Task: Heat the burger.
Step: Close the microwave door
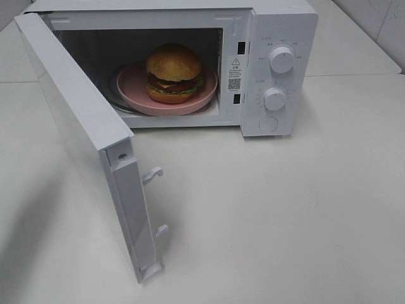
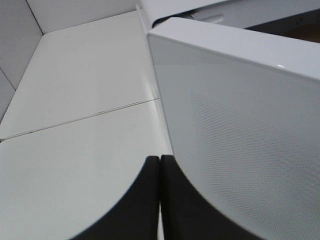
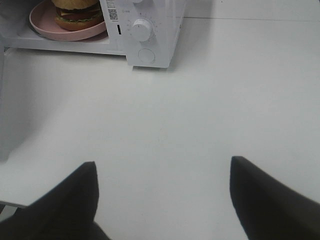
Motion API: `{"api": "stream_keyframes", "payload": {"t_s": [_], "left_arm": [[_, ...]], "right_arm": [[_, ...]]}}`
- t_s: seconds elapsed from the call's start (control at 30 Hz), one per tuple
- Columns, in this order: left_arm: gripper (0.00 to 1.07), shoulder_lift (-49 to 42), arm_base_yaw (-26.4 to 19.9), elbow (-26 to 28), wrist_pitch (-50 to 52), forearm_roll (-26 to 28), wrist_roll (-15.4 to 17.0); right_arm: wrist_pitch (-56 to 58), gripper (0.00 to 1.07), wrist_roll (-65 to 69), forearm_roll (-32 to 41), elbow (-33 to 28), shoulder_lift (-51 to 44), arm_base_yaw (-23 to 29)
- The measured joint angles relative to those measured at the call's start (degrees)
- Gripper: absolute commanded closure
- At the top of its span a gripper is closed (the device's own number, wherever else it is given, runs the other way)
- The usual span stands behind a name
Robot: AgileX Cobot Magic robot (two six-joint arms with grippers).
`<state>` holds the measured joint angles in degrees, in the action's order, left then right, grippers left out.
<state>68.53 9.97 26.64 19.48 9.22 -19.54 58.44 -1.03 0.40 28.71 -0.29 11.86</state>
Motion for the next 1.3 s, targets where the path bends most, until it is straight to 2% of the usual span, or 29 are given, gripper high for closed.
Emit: {"api": "stream_keyframes", "payload": {"t_s": [0.13,0.33,0.5,0.57,0.73,0.93,1.1,1.3], "left_arm": [[1.06,4.9,1.9,0.0,3.5,-0.4,0.0],[1.06,9.0,2.2,0.0,6.9,-2.1,0.1],[1.06,12.7,2.2,0.6,8.3,-5.0,2.8],[1.06,14.7,2.2,1.9,8.3,-7.0,4.8],[1.06,17.8,2.2,5.0,8.5,-9.8,6.9],[1.06,21.0,2.2,8.3,8.7,-13.2,8.2],[1.06,23.7,2.1,10.4,8.1,-13.4,9.9],[1.06,27.0,2.1,13.6,7.6,-14.7,10.4]], "right_arm": [[0.0,0.38,0.0,0.0,0.0,0.0,0.0],[0.0,0.38,0.0,0.0,0.0,0.0,0.0],[0.0,0.38,0.0,0.0,0.0,0.0,0.0],[0.0,0.38,0.0,0.0,0.0,0.0,0.0],[0.0,0.38,0.0,0.0,0.0,0.0,0.0],[0.0,0.38,0.0,0.0,0.0,0.0,0.0],[0.0,0.38,0.0,0.0,0.0,0.0,0.0],[0.0,0.38,0.0,0.0,0.0,0.0,0.0]]}}
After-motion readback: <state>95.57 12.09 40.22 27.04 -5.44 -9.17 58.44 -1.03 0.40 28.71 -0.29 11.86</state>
